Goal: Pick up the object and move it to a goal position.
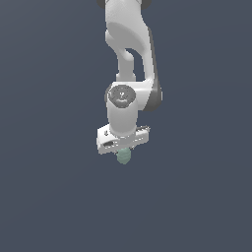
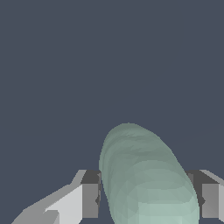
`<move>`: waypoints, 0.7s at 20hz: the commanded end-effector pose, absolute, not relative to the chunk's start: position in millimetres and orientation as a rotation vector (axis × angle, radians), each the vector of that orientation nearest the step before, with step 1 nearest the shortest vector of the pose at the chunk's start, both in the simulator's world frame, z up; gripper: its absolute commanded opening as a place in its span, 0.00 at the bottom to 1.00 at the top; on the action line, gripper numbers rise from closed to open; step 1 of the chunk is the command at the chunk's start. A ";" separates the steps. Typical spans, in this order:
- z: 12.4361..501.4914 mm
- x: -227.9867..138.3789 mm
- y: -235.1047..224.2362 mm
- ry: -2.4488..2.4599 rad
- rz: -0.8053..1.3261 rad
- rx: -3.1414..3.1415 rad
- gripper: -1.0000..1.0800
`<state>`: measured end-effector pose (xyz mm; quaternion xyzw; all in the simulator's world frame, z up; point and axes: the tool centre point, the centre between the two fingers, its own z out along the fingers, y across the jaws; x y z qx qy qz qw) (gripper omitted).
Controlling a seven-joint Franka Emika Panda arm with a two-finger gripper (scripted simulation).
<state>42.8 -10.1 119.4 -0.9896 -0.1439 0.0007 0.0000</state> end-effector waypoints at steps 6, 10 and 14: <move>172.6 23.6 15.1 -0.454 0.001 -3.109 0.00; 213.6 8.7 34.4 -0.454 0.001 -3.110 0.00; 257.4 -7.0 54.9 -0.454 0.001 -3.111 0.00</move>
